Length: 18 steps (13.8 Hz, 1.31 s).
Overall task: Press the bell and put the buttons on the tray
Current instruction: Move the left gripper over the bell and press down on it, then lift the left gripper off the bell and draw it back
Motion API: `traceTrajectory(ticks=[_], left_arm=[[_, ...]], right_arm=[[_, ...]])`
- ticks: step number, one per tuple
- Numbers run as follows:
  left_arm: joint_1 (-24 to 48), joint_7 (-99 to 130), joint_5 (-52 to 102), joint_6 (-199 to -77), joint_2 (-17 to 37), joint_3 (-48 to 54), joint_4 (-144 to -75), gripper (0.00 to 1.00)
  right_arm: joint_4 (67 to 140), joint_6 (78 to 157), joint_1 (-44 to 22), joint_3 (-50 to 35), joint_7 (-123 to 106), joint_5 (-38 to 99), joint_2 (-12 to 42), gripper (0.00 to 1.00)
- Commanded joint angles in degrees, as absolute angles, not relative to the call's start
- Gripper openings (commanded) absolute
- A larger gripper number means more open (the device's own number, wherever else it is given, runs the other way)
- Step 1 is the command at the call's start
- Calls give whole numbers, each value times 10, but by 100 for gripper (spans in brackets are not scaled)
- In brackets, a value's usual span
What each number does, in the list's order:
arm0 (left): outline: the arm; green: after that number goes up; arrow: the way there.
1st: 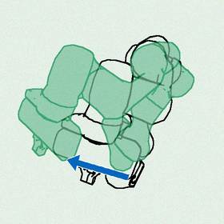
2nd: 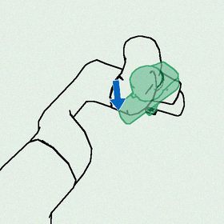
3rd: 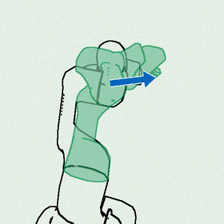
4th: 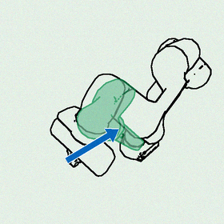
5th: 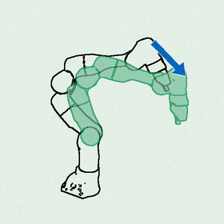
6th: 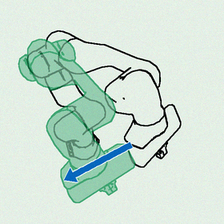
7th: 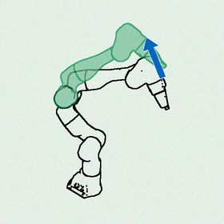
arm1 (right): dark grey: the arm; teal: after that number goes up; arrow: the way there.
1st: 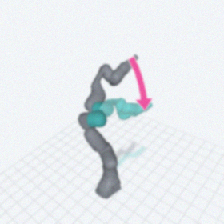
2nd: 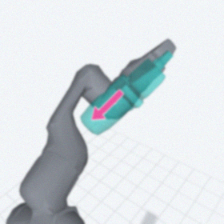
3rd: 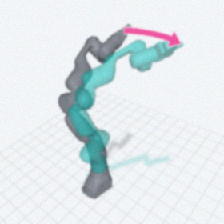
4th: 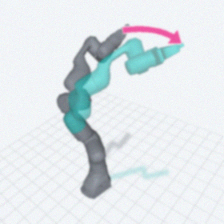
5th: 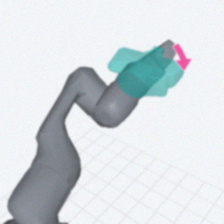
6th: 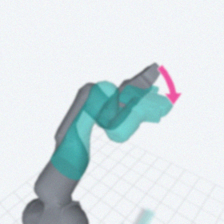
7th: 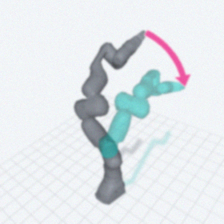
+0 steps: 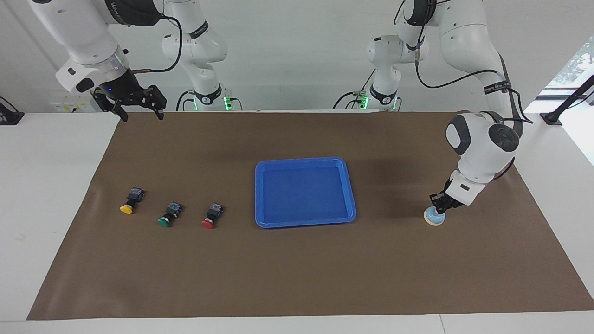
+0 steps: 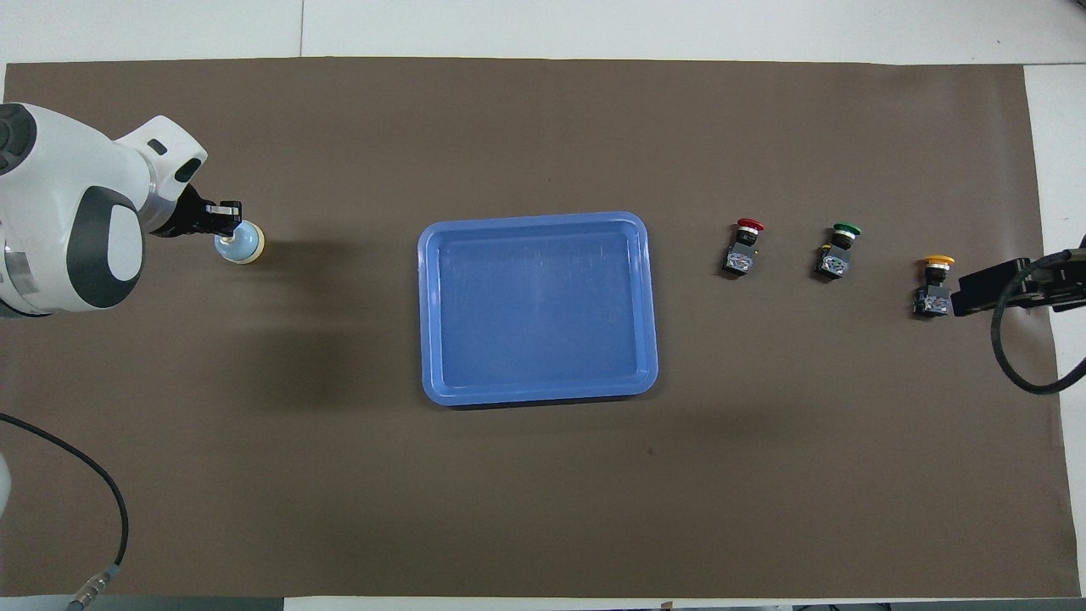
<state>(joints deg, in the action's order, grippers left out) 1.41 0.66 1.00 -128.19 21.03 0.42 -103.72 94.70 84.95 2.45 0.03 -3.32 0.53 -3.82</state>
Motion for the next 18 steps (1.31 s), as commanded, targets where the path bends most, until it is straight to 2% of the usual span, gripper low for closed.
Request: traceTrajectory(ticks=[1,4,6,9,10,11,12,18], left_arm=[[19,15,7,-1326,216,-1,-1059,0],[19,18,7,-1349,224,-1,-1067,0],[20,17,8,-1311,221,-2,-1050,0],[10,17,9,-1222,171,-3,-1027,3],[7,17,9,-1200,142,-3,-1029,51],[7,18,9,-1174,121,-3,-1028,85],[7,17,9,-1146,97,-3,-1028,100],[5,17,9,-1002,-34,-5,-1027,100]], right_arm=[[950,842,27,1,-48,4,-43,100],[950,842,27,1,-48,4,-44,100],[950,842,27,1,-48,4,-44,100],[950,842,27,1,-47,4,-44,100],[950,842,27,1,-47,4,-44,100],[950,842,27,1,-47,4,-44,100],[950,842,27,1,-47,4,-44,100],[950,842,27,1,-48,4,-44,100]])
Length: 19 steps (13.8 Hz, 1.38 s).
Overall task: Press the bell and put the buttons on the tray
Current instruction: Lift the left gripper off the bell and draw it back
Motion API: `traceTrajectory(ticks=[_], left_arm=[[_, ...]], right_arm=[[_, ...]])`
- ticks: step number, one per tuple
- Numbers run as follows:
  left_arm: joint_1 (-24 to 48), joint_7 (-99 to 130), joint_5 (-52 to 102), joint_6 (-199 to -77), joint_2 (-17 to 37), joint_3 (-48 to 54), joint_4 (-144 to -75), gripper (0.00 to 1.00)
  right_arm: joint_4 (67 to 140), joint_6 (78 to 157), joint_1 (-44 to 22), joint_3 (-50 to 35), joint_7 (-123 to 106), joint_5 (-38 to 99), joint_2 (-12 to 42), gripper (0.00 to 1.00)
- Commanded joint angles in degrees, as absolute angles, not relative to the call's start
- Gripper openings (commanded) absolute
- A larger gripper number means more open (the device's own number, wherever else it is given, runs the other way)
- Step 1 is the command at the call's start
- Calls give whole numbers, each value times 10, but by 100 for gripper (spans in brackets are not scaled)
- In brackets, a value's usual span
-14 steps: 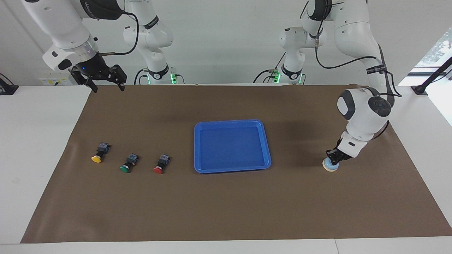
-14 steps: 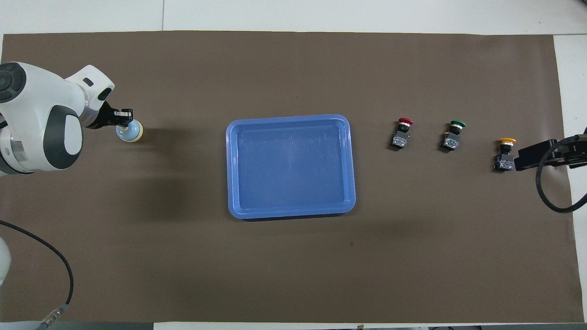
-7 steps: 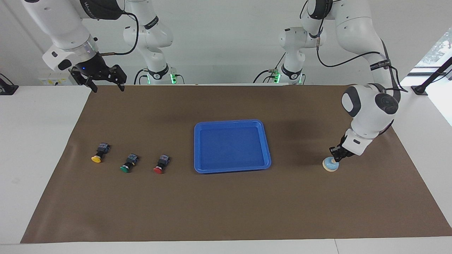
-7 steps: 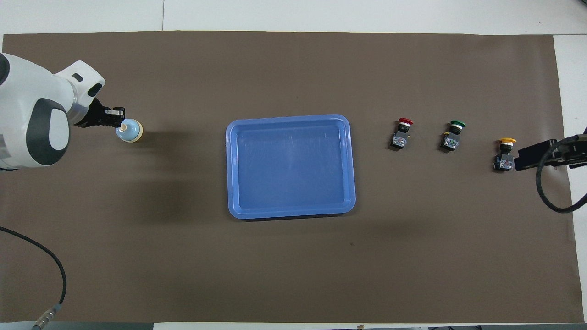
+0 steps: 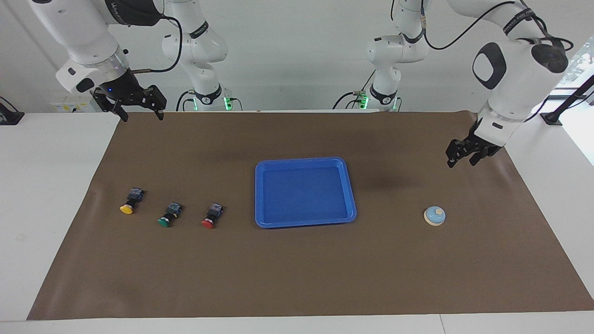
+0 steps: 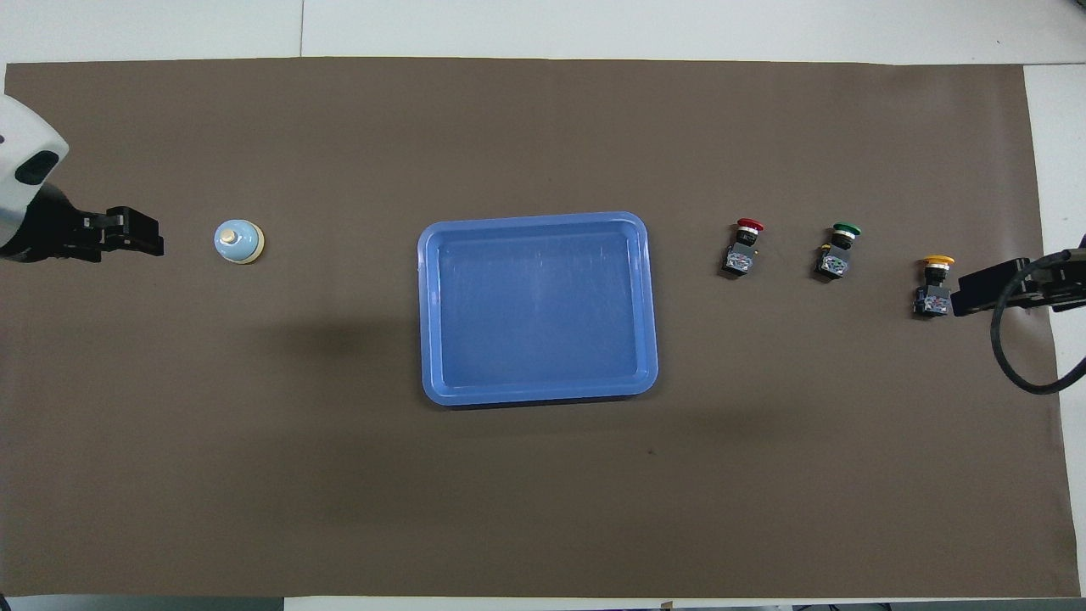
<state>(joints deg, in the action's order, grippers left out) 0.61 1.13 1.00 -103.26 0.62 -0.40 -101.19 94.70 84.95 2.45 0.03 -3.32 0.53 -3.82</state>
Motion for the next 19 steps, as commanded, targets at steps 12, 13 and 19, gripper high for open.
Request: traceTrajectory(ticks=[12,13,19], left_arm=[[14,9,6,-943,-49,-4,-1030,100],[14,8,6,-944,-51,-4,-1032,100],[14,11,7,-954,-55,-4,-1029,100]], right_arm=[[950,841,26,1,-50,4,-45,100],[949,839,26,0,-49,5,-45,100],[988,894,24,-19,5,5,-58,100]])
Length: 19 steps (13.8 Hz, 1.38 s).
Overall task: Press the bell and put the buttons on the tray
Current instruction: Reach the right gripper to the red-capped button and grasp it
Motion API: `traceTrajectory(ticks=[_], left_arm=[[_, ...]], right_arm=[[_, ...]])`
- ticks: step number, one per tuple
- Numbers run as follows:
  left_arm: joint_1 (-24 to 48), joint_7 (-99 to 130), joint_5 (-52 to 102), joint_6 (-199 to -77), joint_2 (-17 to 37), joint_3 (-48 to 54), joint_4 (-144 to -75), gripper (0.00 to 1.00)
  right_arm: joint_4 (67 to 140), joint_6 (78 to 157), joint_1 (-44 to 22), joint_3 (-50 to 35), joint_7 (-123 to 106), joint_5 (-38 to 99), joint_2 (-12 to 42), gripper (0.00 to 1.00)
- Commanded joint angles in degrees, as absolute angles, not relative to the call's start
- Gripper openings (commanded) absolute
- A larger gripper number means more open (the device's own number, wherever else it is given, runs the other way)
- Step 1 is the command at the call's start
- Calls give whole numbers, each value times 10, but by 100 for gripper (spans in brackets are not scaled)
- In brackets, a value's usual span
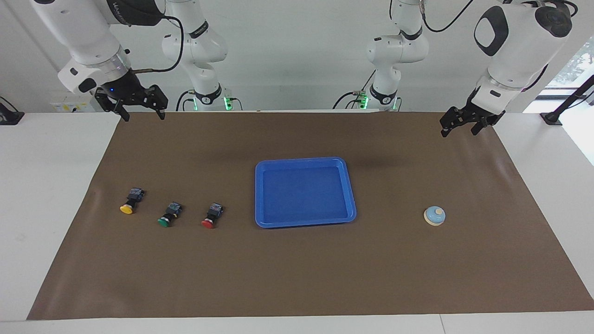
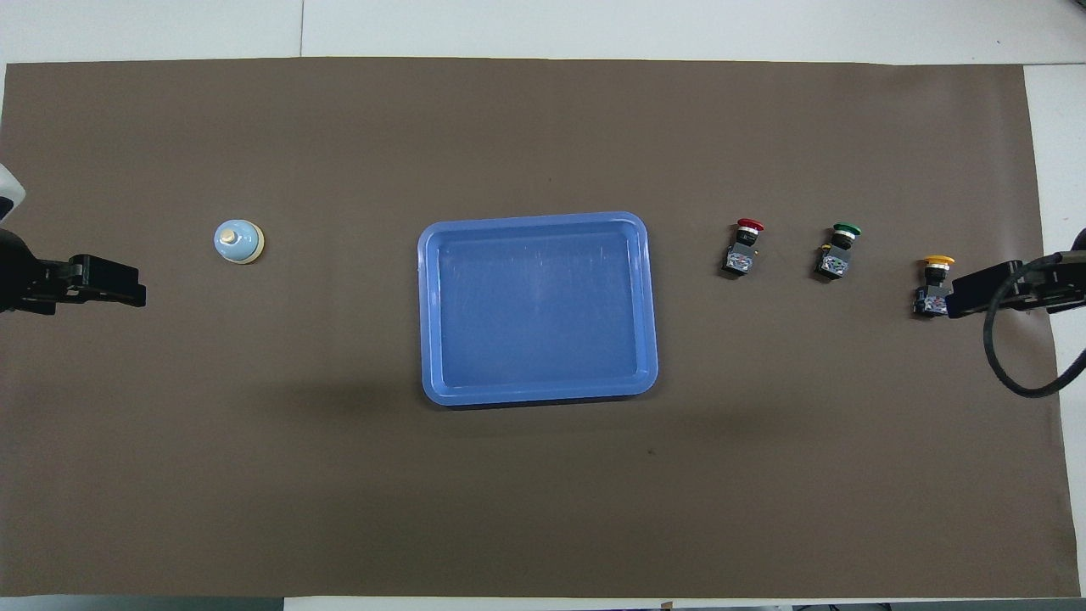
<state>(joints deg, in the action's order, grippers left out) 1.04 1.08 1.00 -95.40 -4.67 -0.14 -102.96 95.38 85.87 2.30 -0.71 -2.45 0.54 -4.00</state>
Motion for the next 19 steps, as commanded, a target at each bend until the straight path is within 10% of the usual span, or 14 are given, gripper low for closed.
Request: traceTrajectory(ticks=[1,19], left_arm=[[13,11,7,-950,-57,-4,-1030,100],[9,11,7,-953,-57,-4,-1029,100]], right_arm=[[1001,906,24,-25,13,5,-58,100],[1182,1346,-19,-83,262,4,106,100]])
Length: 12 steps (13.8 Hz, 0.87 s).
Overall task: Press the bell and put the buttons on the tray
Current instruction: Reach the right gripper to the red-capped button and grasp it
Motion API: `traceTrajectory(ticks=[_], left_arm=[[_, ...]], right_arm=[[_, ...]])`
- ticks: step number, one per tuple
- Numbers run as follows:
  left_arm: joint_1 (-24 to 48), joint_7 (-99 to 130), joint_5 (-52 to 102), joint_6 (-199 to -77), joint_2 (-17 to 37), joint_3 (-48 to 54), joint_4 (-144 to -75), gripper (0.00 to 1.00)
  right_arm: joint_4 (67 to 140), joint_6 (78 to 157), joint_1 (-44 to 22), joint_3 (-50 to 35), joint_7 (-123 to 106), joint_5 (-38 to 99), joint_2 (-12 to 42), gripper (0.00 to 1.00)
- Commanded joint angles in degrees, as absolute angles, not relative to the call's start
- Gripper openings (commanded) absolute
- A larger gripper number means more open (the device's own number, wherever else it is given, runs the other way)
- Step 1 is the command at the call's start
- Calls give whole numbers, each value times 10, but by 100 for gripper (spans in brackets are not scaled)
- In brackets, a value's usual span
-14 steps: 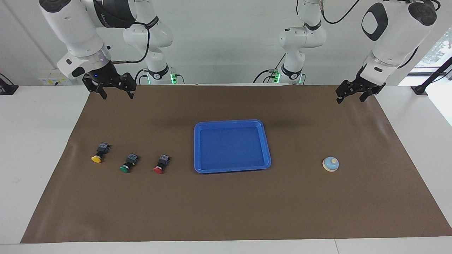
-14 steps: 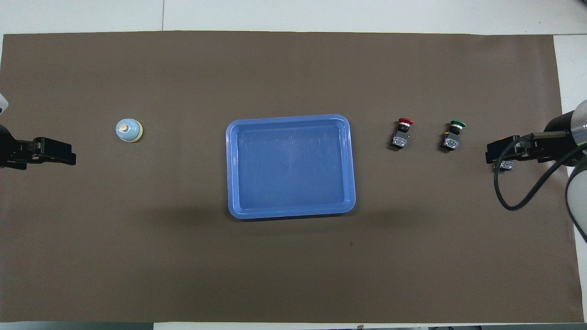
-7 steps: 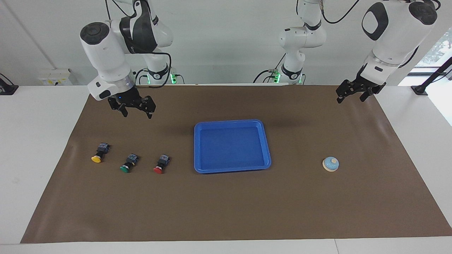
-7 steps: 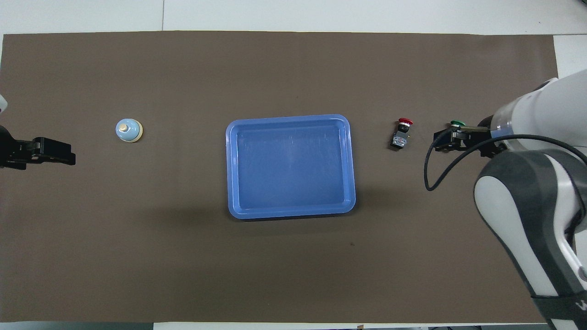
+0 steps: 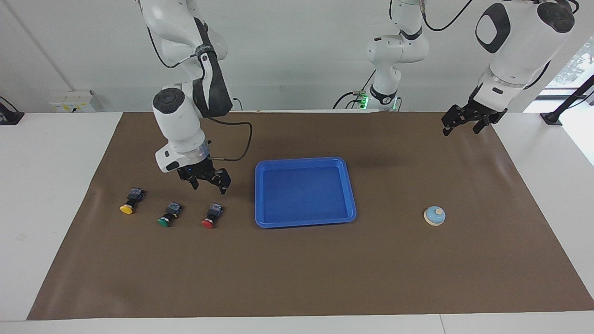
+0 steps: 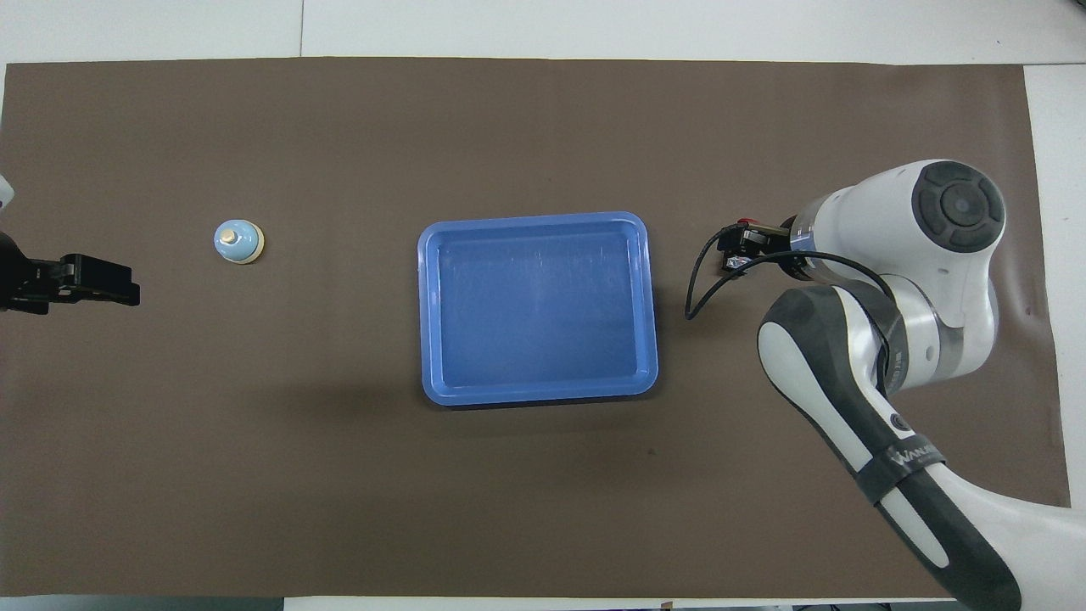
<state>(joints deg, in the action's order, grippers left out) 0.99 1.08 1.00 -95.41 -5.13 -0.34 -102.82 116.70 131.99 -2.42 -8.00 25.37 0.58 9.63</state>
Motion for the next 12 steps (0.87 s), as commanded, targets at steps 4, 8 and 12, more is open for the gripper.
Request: traceTrajectory(ticks=[4,8,12], left_arm=[[9,11,7,-953,-57,-4,-1029,100],[9,11,7,-953,-57,-5,-1029,100],[9,11,7,-953,-57,-4,-1029,100]], right_arm=[[1173,1370,-16,-82,259,-75,152,100],[1101,1359,-15,-81,273,-105,199,100],[1052,1339,-21,-83,307,-105,235,100]])
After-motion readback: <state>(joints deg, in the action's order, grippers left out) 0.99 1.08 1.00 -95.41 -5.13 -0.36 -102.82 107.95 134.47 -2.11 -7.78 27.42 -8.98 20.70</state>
